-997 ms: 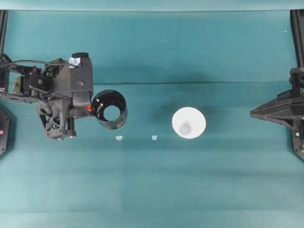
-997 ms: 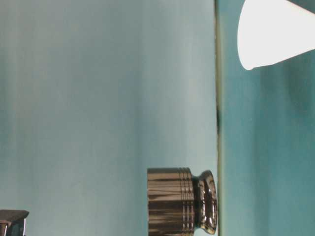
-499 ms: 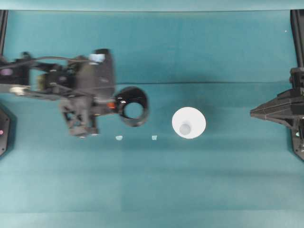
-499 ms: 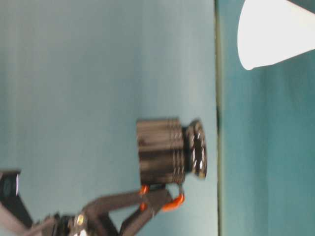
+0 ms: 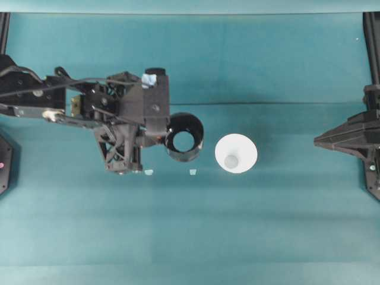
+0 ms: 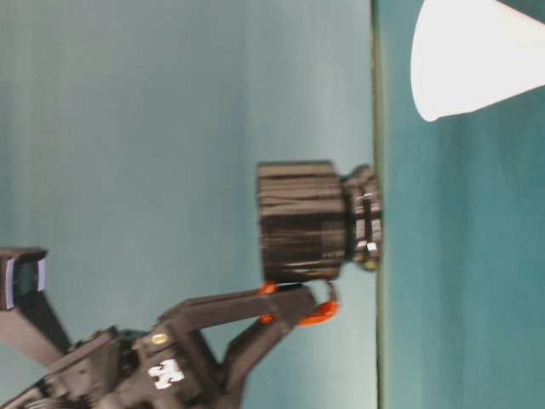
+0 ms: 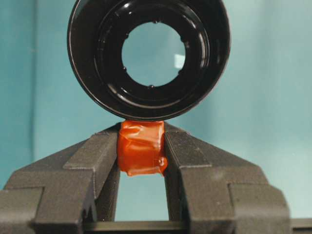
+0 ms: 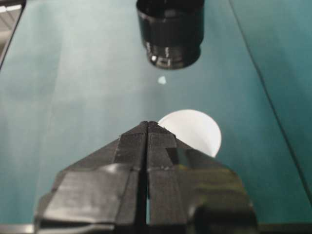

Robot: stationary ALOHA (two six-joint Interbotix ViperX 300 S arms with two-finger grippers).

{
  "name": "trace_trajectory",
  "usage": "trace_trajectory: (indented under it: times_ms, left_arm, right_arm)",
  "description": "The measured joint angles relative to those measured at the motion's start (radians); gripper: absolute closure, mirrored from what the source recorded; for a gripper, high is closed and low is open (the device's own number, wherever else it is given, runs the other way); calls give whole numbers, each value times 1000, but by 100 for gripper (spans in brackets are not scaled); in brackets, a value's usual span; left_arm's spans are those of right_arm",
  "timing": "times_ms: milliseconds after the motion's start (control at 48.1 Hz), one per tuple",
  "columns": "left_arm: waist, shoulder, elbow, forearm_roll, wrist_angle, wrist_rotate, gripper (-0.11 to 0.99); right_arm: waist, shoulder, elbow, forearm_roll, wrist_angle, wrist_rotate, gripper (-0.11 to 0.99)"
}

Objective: Put the paper cup into the moved red handle cup holder.

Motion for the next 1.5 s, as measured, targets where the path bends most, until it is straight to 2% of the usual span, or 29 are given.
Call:
trace_trajectory:
  times_ms: [249,540,706,831,1018,1205,1496]
  left_arm:
    - [-14,71,25,0,-75,-2,59]
    - [-14,117,58,0,-112,-3,60]
    - [-15,135,81,0,-149,-14,60]
    - [-18,155,100,0,-179,-41,59]
    - [-38,178,129,0,-242,-58,59]
    - [-52,199,140,0,-273,-55,60]
    - [-51,210,144,0,-296,-55,59]
  right_arm:
    - [0,-3,0,0,0,2,98]
    - [0,-3,-2,0,0,0,98]
    - [0,-3,0,0,0,2,98]
    - [0,-3,0,0,0,2,98]
    - [0,-3,-2,0,0,0,98]
    - [-2,-3,0,0,0,2,98]
    - [-2,-3,-2,0,0,0,98]
